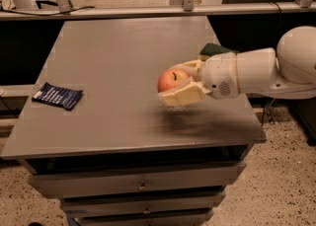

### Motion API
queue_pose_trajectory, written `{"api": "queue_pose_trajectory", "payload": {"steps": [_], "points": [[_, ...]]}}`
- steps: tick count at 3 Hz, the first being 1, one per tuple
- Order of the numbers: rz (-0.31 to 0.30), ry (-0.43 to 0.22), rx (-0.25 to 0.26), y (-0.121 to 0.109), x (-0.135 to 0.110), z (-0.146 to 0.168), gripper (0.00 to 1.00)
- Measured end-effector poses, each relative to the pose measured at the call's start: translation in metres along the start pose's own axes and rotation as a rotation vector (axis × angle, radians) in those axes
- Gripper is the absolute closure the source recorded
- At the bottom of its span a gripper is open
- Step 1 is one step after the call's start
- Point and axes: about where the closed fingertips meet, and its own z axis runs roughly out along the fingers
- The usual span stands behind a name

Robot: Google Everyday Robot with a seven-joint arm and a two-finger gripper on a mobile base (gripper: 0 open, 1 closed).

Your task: Pick apple

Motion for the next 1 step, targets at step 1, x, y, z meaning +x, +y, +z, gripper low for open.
{"api": "queue_pose_trajectory", "payload": {"steps": [1], "points": [[-0.005,-0.011,0.006,-0.0027,-0.0076,-0.0023,1.0]]}}
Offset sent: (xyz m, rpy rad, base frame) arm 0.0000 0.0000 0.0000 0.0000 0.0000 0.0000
